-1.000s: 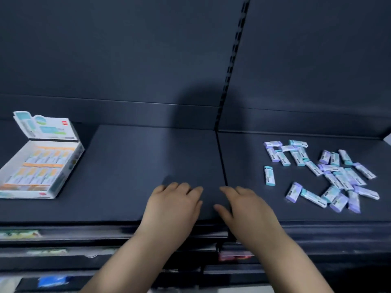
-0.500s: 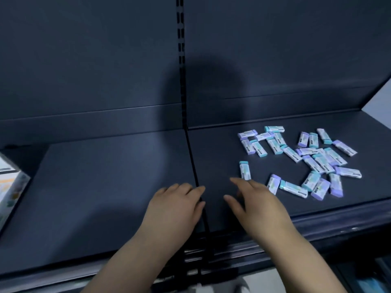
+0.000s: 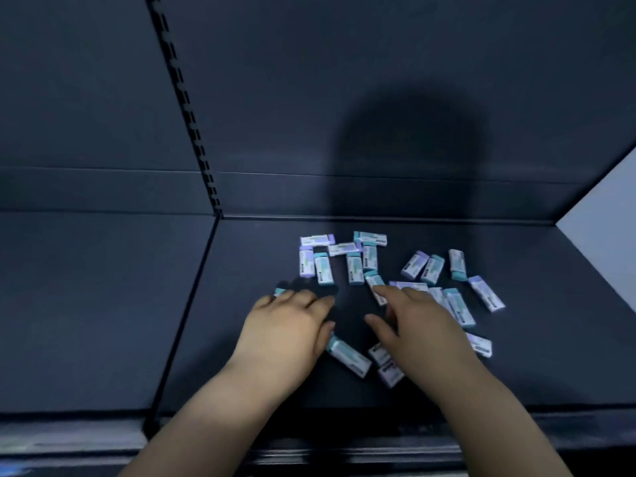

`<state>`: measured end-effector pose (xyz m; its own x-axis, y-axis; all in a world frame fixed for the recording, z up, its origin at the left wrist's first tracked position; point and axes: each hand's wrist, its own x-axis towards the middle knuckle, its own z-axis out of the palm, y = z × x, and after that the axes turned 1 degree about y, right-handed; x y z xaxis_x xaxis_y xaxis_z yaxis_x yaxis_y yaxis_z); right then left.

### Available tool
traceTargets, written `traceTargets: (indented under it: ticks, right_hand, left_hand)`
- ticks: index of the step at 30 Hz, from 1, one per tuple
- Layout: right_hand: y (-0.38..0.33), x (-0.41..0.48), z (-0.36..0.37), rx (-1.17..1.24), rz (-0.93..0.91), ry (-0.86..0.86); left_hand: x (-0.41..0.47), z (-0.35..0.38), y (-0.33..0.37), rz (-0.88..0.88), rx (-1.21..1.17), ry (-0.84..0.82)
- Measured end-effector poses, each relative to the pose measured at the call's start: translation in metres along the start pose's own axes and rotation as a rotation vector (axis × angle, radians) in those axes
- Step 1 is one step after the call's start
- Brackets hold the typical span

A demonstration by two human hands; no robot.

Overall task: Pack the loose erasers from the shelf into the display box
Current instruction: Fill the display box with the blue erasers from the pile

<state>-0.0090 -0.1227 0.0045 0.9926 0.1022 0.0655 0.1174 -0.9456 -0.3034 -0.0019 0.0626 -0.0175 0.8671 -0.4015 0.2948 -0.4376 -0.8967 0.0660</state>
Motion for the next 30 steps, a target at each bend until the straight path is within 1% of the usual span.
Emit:
traceTargets:
  ticks: [5, 9, 11, 13, 17, 20, 25, 27, 30]
  right_hand:
    - [0.036, 0.005, 0.001, -0.034, -0.050, -0.082]
    - [0.042, 0.016, 0.010, -0.027, -0.066, -0.080]
    - [0.041, 0.019, 0.017, -0.004, -0.061, -0.056]
    - [0.039, 0.021, 0.022, 0.030, -0.044, 0.019]
    - [0.040, 0.022, 0.030, 0.033, -0.023, 0.070]
    - [0.042, 0.024, 0.033, 0.053, -0.036, 0.124]
    - [0.044, 0.024, 0.031, 0.058, -0.095, 0.153]
    - [0.044, 0.026, 0.032, 0.044, -0.086, 0.110]
    - [0.042, 0.025, 0.031, -0.018, -0.068, 0.011]
  left_hand:
    - [-0.004, 0.011, 0.020, -0.098, 0.036, -0.029]
    - [-0.010, 0.017, 0.017, -0.165, -0.008, -0.011]
    - [-0.012, 0.020, 0.007, -0.190, -0.051, 0.010]
    - [-0.014, 0.023, -0.007, -0.225, -0.110, 0.023]
    - [-0.016, 0.028, -0.029, -0.347, -0.283, -0.040]
    - [-0.015, 0.027, -0.033, -0.340, -0.333, -0.089]
    - [-0.012, 0.011, -0.052, -0.353, -0.585, -0.309]
    - [-0.013, 0.008, -0.060, -0.333, -0.626, -0.307]
    - [-0.015, 0.008, -0.062, -0.320, -0.654, -0.252]
